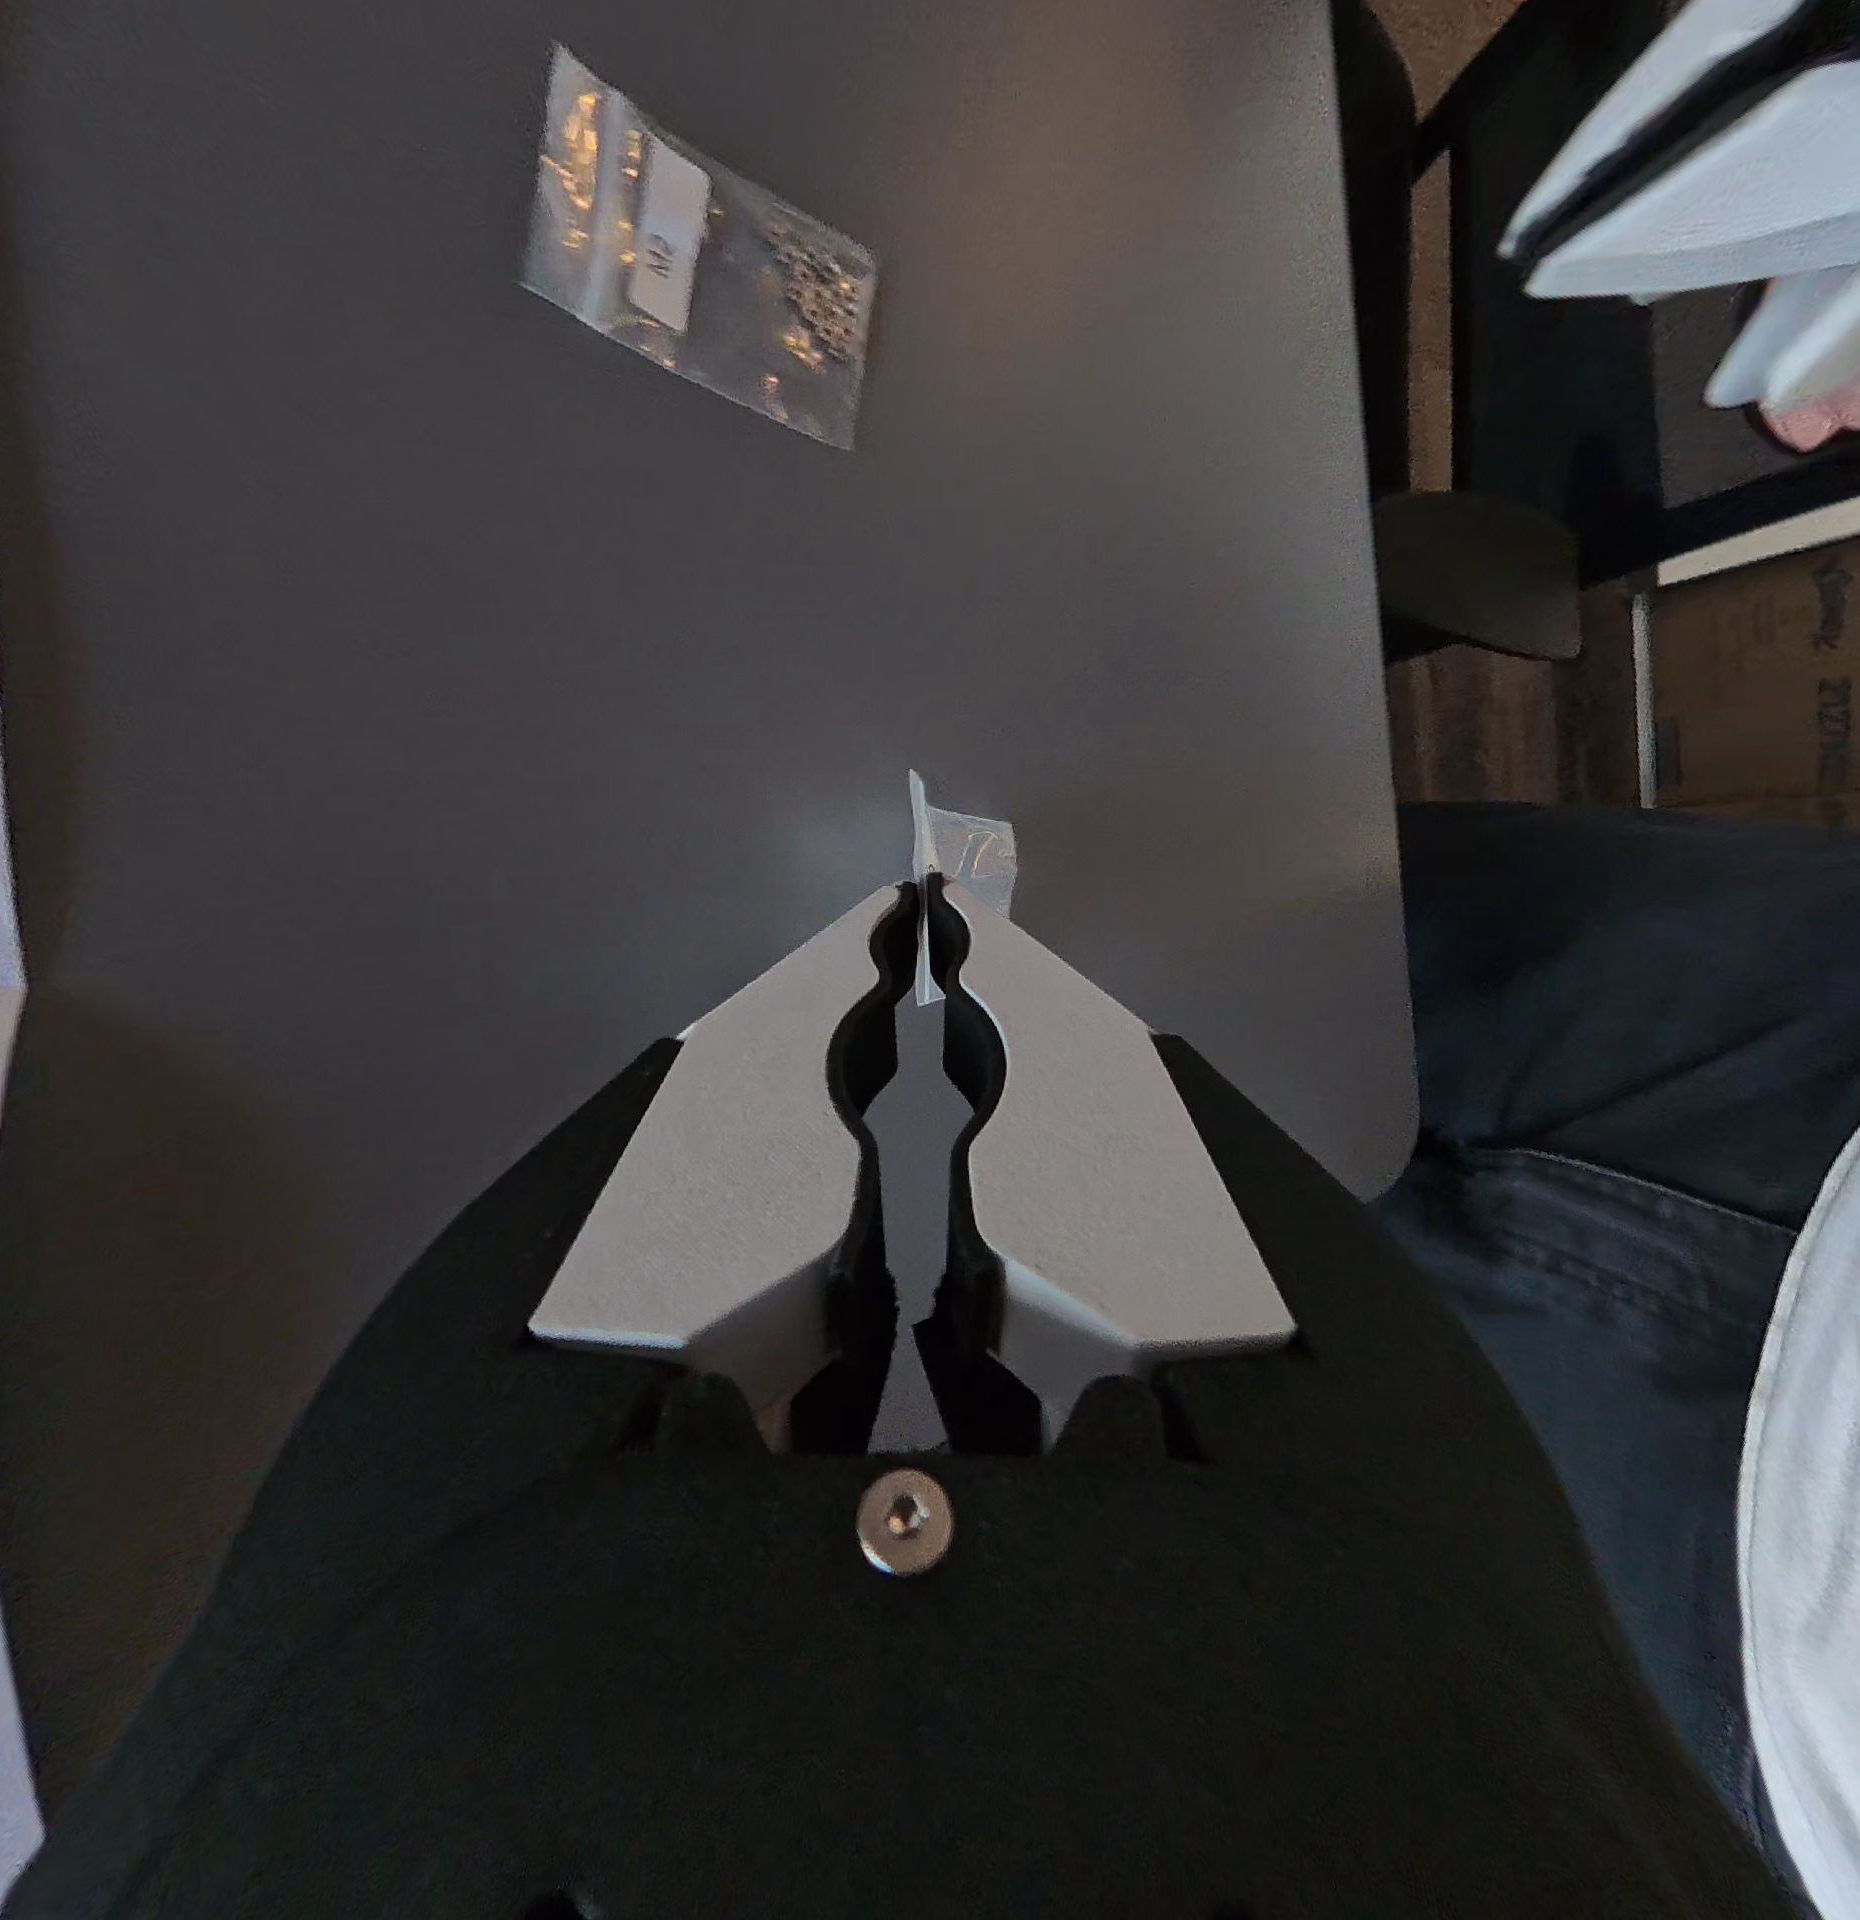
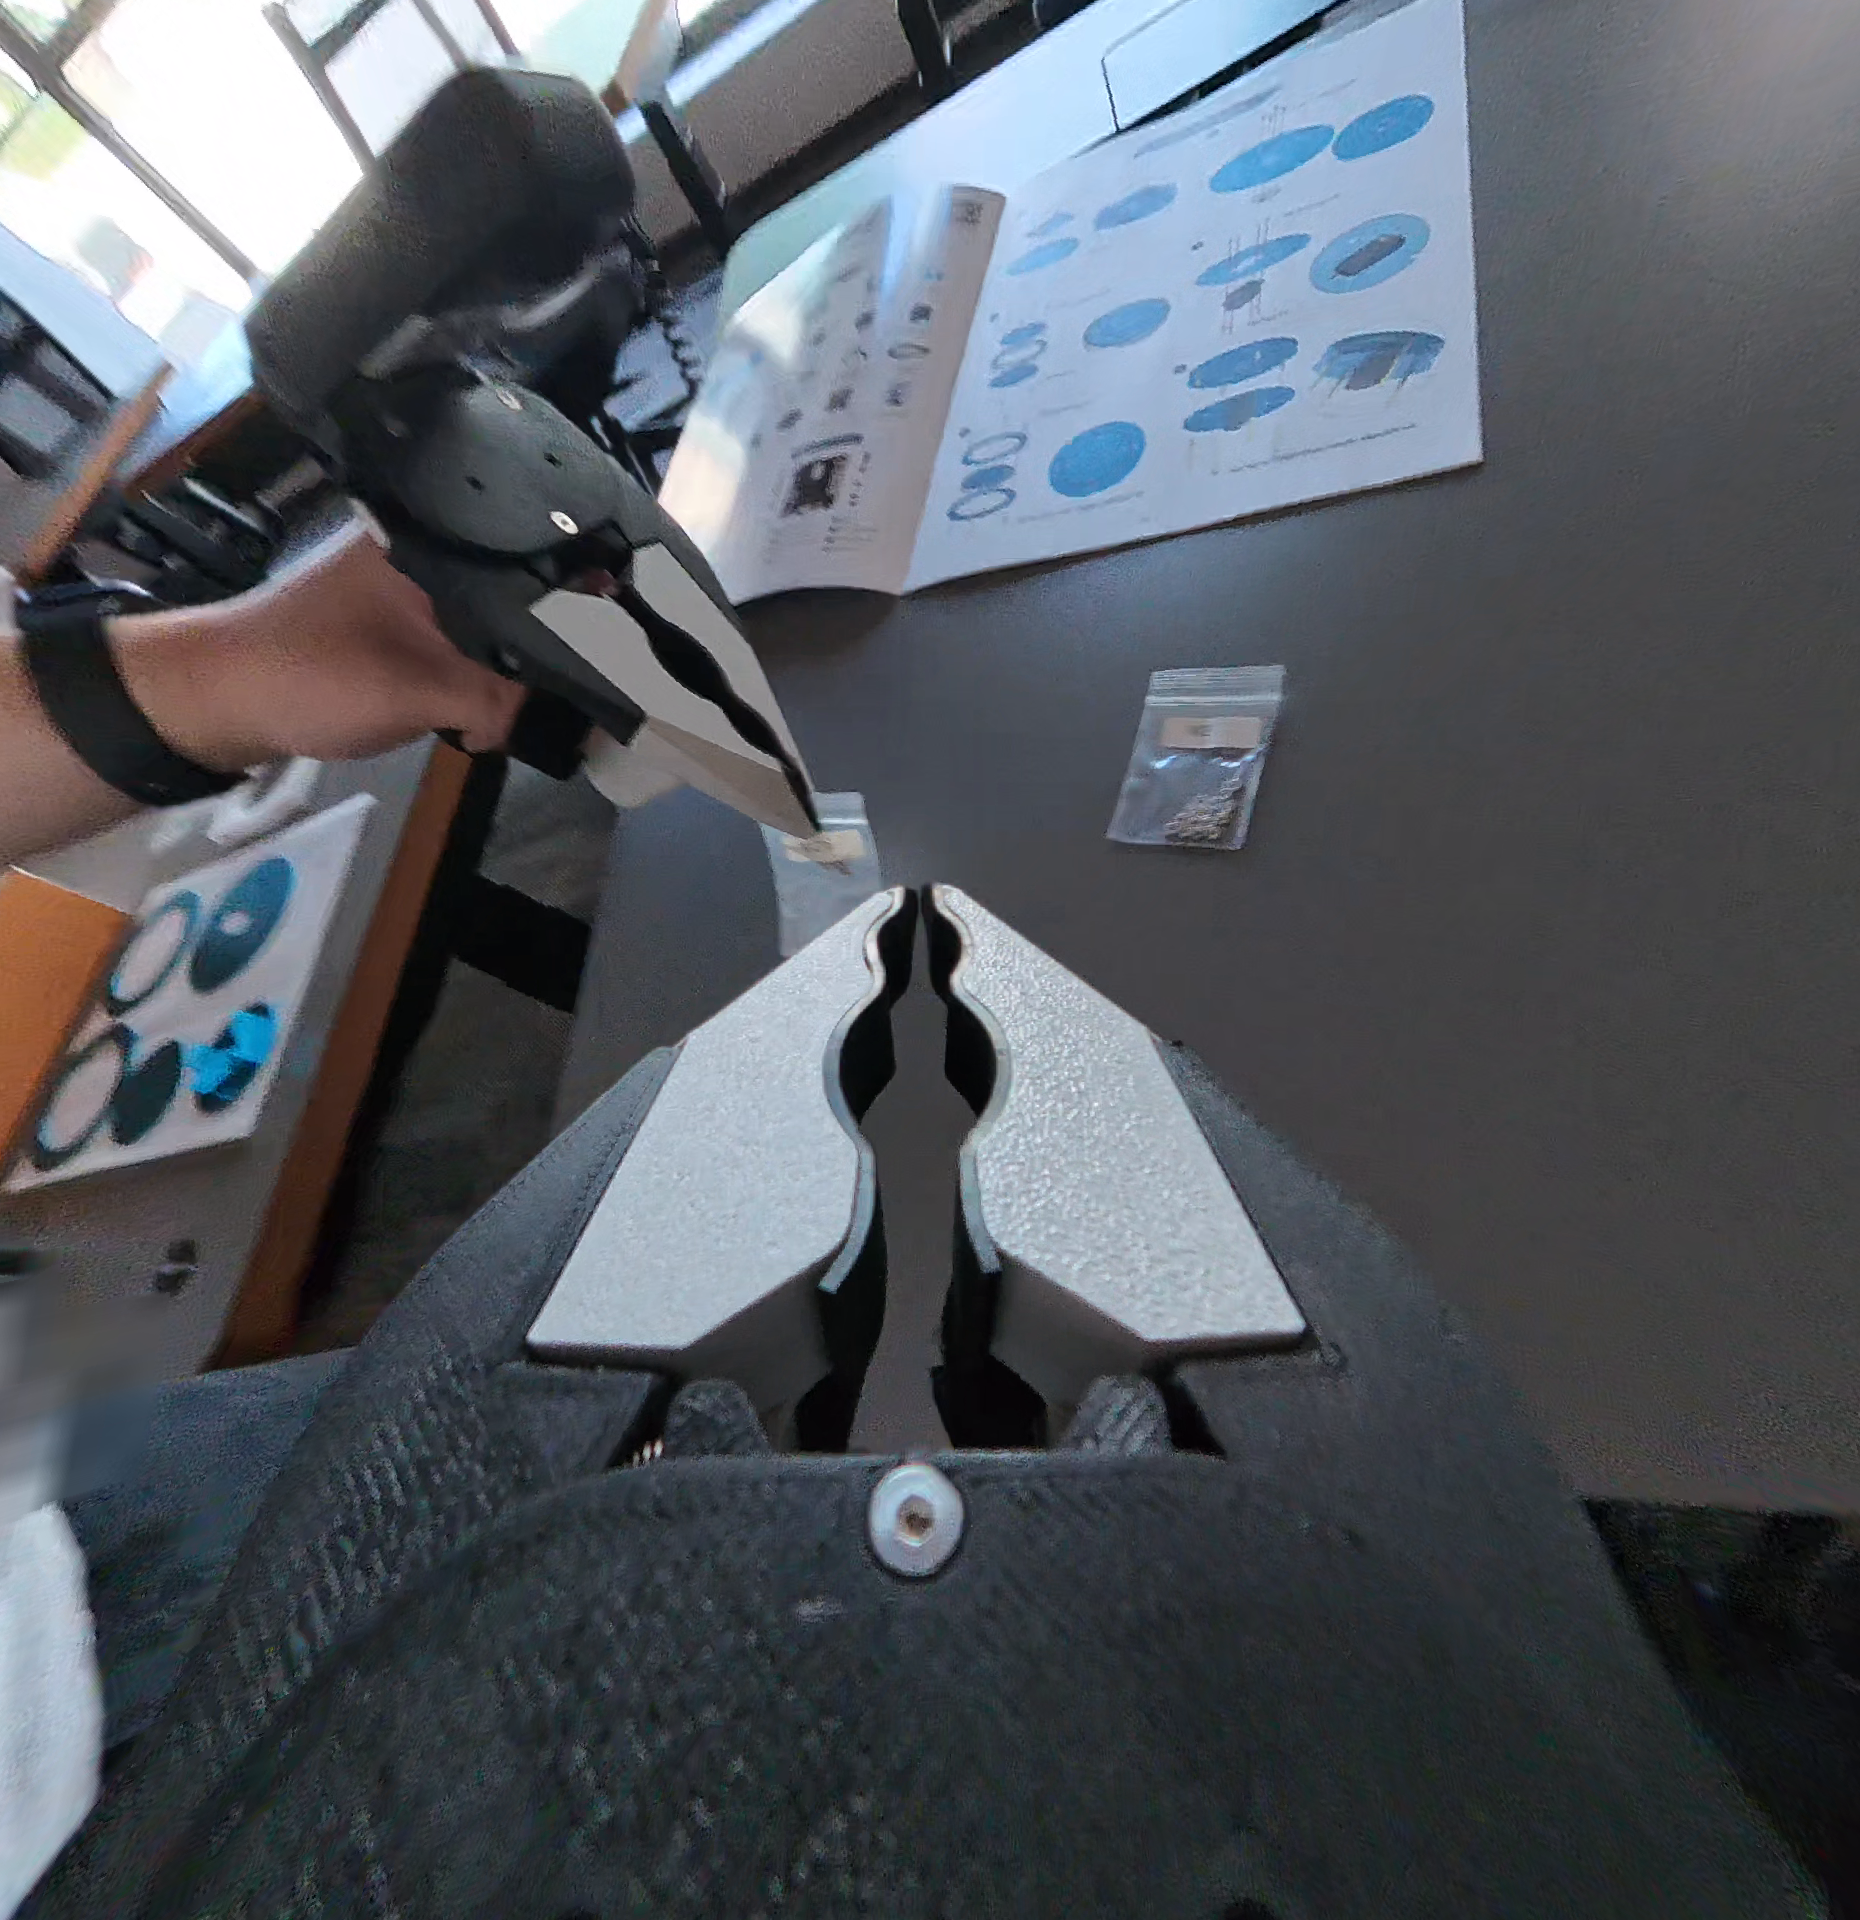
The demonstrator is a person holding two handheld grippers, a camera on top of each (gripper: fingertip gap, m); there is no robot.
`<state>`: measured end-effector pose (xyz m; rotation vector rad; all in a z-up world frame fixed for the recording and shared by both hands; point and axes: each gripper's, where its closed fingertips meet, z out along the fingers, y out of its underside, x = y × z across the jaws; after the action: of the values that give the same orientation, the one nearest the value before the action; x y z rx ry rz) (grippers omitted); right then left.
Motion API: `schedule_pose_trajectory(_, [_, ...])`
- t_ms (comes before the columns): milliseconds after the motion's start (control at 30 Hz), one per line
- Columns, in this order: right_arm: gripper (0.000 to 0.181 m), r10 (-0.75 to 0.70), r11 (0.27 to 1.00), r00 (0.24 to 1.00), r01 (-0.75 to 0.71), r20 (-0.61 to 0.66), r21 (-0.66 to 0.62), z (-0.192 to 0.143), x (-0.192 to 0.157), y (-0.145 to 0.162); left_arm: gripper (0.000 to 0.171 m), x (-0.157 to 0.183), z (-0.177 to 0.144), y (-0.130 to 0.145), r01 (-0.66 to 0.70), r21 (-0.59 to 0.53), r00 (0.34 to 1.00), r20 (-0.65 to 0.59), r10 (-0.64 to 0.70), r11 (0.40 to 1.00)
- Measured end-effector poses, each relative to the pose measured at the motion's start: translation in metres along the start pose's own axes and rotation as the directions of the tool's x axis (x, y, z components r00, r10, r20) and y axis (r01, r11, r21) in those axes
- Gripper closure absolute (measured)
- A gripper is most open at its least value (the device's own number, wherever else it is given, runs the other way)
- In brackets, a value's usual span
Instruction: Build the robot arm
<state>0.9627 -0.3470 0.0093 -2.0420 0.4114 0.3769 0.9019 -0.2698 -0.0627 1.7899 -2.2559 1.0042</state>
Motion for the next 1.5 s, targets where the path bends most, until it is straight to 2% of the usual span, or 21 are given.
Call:
schedule_pose_trajectory(100, [0.180,-0.095,0.994,0.994,0.097,0.054,-0.041,0.028,0.030,-0.007,0.171,-0.019,0.005,-0.005,0.020,-0.030,0.998,0.060,-0.018,0.999])
schedule_pose_trajectory(233, [0.170,-0.216,0.976,0.973,0.215,0.076,0.019,0.062,0.068,-0.036,0.171,-0.043,0.008,-0.008,-0.008,-0.075,0.980,0.195,0.023,0.997])
schedule_pose_trajectory(300, [0.162,-0.254,0.967,0.961,0.250,0.110,0.042,0.074,0.078,-0.047,0.171,-0.051,0.009,-0.014,-0.036,-0.069,0.969,0.241,0.052,0.997])
schedule_pose_trajectory(400, [0.162,-0.260,0.966,0.951,0.258,0.165,0.035,0.084,0.089,-0.051,0.170,-0.063,0.006,-0.023,-0.066,-0.034,0.949,0.305,0.074,0.997])
schedule_pose_trajectory(500, [0.163,-0.238,0.970,0.947,0.242,0.215,0.005,0.089,0.094,-0.047,0.139,-0.070,0.002,-0.023,-0.015,-0.009,0.955,0.296,0.017,1.000])
schedule_pose_trajectory(600, [0.164,-0.220,0.972,0.937,0.233,0.273,-0.016,0.088,0.091,-0.042,0.139,-0.072,-0.019,-0.029,0.053,0.114,0.956,0.282,-0.083,0.992])
schedule_pose_trajectory(667, [0.164,-0.239,0.965,0.923,0.261,0.302,-0.033,0.088,0.086,-0.038,0.145,-0.073,-0.038,-0.029,0.118,0.220,0.944,0.278,-0.178,0.968])
schedule_pose_trajectory(767, [0.164,-0.270,0.945,0.889,0.318,0.370,-0.074,0.088,0.070,-0.030,0.154,-0.065,-0.053,-0.021,0.251,0.365,0.914,0.214,-0.343,0.897])
schedule_pose_trajectory(867, [0.164,-0.315,0.915,0.841,0.393,0.439,-0.096,0.091,0.047,-0.028,0.164,-0.052,-0.054,-0.015,0.321,0.480,0.889,0.144,-0.435,0.816])
schedule_pose_trajectory(967, [0.160,-0.356,0.857,0.755,0.498,0.551,-0.129,0.106,0.020,-0.022,0.167,-0.045,-0.047,-0.005,0.351,0.503,0.868,0.142,-0.476,0.790])
schedule_pose_trajectory(1067, [0.156,-0.389,0.735,0.652,0.645,0.650,-0.207,0.138,0.010,-0.002,0.167,-0.033,-0.037,0.000,0.373,0.492,0.874,0.098,-0.476,0.786])
schedule_pose_trajectory(1167, [0.156,-0.362,0.607,0.594,0.735,0.718,-0.302,0.164,0.012,0.015,0.167,-0.021,-0.030,0.003,0.384,0.495,0.878,0.066,-0.474,0.780])
schedule_pose_trajectory(1267, [0.166,-0.288,0.535,0.555,0.769,0.781,-0.350,0.166,0.007,0.019,0.166,-0.013,-0.021,0.006,0.414,0.491,0.874,0.022,-0.485,0.767])
schedule_pose_trajectory(1333, [0.167,-0.299,0.468,0.510,0.815,0.806,-0.342,0.163,0.008,0.022,0.166,-0.010,-0.014,0.005,0.429,0.492,0.868,0.007,-0.496,0.757])
schedule_pose_trajectory(1433, [0.181,-0.329,0.379,0.445,0.870,0.833,-0.315,0.158,0.009,0.029,0.166,-0.008,-0.006,0.006,0.436,0.495,0.864,0.002,-0.503,0.751])
schedule_pose_trajectory(1500, [0.181,-0.337,0.373,0.454,0.869,0.825,-0.326,0.157,0.009,0.029,0.166,-0.005,-0.002,0.007,0.450,0.492,0.861,-0.019,-0.508,0.745])
